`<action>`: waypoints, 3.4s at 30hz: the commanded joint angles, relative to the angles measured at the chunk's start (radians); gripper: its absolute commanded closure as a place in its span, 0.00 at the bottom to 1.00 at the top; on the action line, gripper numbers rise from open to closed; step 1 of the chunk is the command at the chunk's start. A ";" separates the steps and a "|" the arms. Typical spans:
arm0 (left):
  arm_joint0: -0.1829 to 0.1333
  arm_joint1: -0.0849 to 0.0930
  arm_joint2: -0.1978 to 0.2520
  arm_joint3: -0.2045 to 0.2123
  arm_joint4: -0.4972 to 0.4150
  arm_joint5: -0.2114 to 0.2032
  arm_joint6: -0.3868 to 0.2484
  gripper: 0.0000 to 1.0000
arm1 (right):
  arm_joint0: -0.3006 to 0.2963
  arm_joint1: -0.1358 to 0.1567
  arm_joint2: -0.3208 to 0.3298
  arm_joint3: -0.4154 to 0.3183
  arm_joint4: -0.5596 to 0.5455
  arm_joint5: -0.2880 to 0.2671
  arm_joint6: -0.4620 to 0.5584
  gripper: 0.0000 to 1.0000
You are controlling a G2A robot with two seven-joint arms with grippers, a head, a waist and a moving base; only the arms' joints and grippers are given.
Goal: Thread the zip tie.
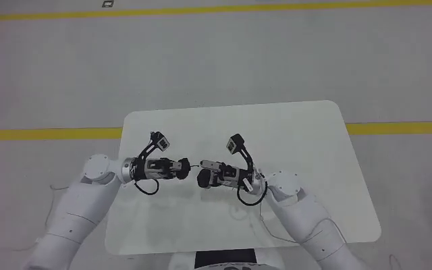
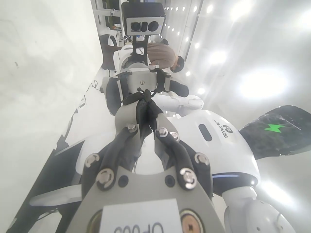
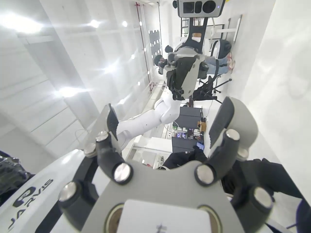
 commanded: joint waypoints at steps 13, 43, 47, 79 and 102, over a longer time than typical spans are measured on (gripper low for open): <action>0.010 0.015 0.015 0.017 0.007 -0.005 0.000 1.00 | 0.013 0.005 0.010 0.061 0.104 -0.021 0.030 0.00; 0.013 0.037 0.055 0.002 -0.060 -0.023 0.000 1.00 | 0.043 0.004 -0.046 0.153 0.180 -0.071 0.057 0.78; 0.013 0.037 0.055 0.002 -0.060 -0.023 0.000 1.00 | 0.050 0.004 -0.053 0.165 0.186 -0.072 0.055 0.80; 0.013 0.037 0.055 0.002 -0.060 -0.023 0.000 1.00 | 0.074 0.004 -0.081 0.196 0.194 -0.085 0.040 1.00; 0.025 0.038 0.055 -0.018 -0.014 -0.012 0.078 0.00 | 0.048 0.014 -0.059 0.163 0.163 -0.124 -0.039 1.00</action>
